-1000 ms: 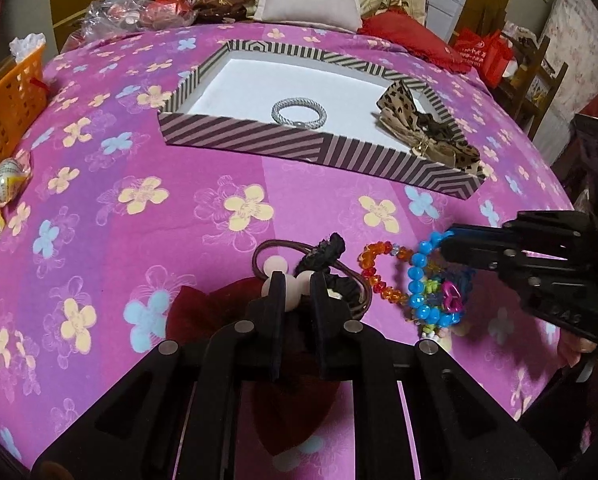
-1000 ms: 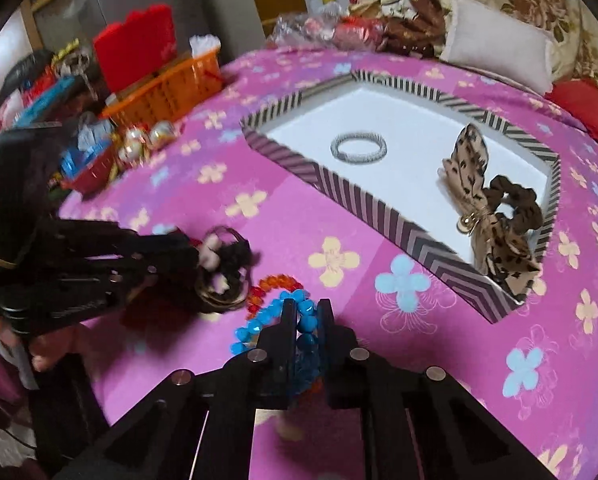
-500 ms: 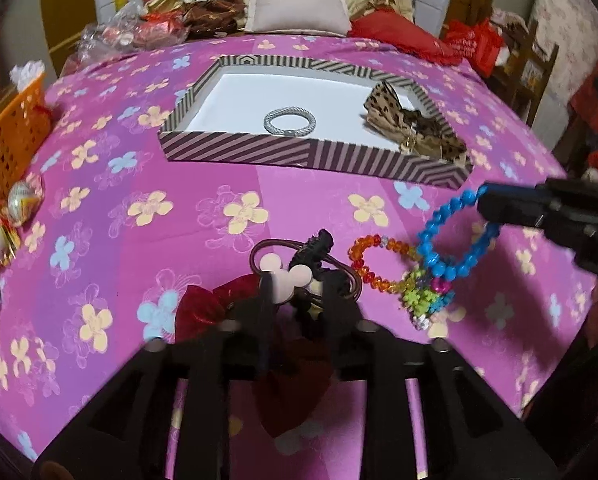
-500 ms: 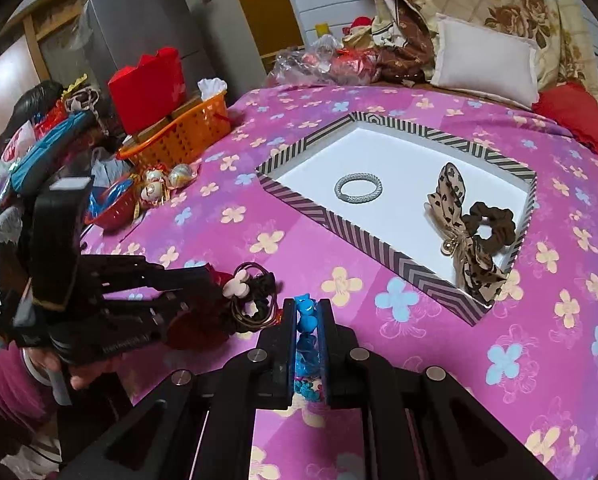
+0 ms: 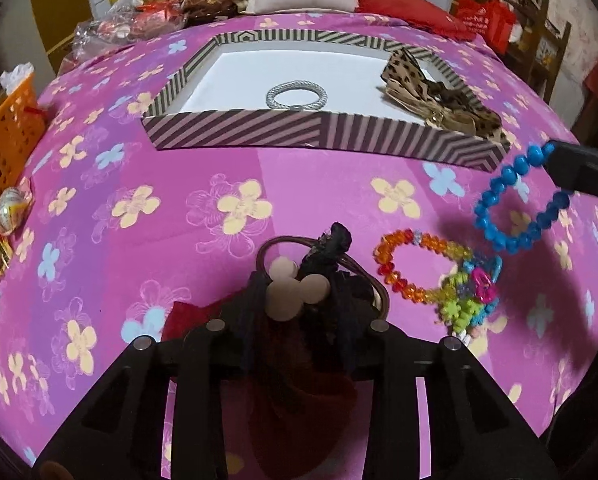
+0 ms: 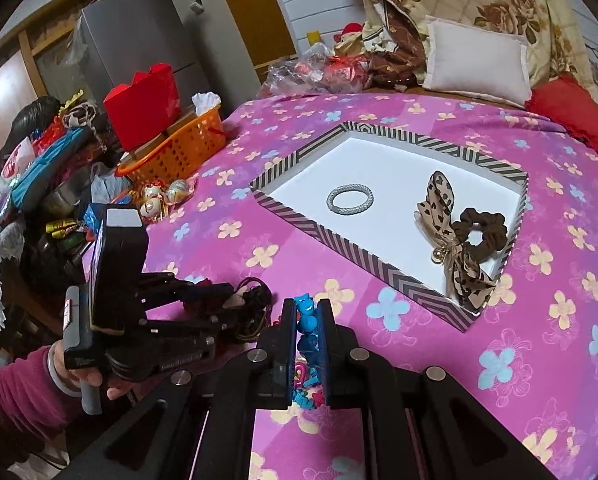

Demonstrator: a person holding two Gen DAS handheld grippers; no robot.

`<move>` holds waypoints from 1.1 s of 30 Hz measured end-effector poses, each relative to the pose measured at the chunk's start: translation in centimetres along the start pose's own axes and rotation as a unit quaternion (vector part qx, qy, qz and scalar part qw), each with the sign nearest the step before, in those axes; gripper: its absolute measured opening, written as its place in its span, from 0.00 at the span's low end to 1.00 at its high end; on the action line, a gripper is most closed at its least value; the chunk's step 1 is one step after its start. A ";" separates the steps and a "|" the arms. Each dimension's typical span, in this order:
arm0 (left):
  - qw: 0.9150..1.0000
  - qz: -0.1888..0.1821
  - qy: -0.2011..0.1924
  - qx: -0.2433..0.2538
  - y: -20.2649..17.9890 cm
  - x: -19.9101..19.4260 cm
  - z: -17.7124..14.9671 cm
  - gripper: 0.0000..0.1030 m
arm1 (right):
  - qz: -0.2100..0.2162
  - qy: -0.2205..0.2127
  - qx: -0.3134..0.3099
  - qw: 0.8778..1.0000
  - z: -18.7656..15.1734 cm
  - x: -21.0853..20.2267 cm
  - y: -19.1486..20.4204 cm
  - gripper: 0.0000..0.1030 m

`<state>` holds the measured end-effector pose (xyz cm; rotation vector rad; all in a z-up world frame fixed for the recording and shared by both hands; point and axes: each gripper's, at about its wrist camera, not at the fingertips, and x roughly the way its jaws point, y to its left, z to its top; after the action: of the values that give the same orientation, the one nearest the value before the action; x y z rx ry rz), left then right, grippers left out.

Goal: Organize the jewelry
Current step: 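Lift Mickey hair tie with left tool while right tool carries blue bracelet toward tray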

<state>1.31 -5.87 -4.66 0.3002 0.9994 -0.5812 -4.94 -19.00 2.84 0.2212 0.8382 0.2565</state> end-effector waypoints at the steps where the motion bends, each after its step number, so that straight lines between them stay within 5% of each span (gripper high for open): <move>1: 1.000 -0.007 0.001 -0.007 0.3 -0.1 0.0 0.30 | 0.000 -0.001 0.001 1.000 0.0 0.0 0.0 0.09; 33: 0.995 -0.001 -0.090 -0.036 0.1 -10.4 2.1 0.30 | -0.009 -0.036 -0.017 0.999 1.0 -3.6 1.8 0.09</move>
<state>-1.36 -3.51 5.30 0.1790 0.8439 -0.5635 -6.75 -18.47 6.57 0.1895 0.7637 0.2448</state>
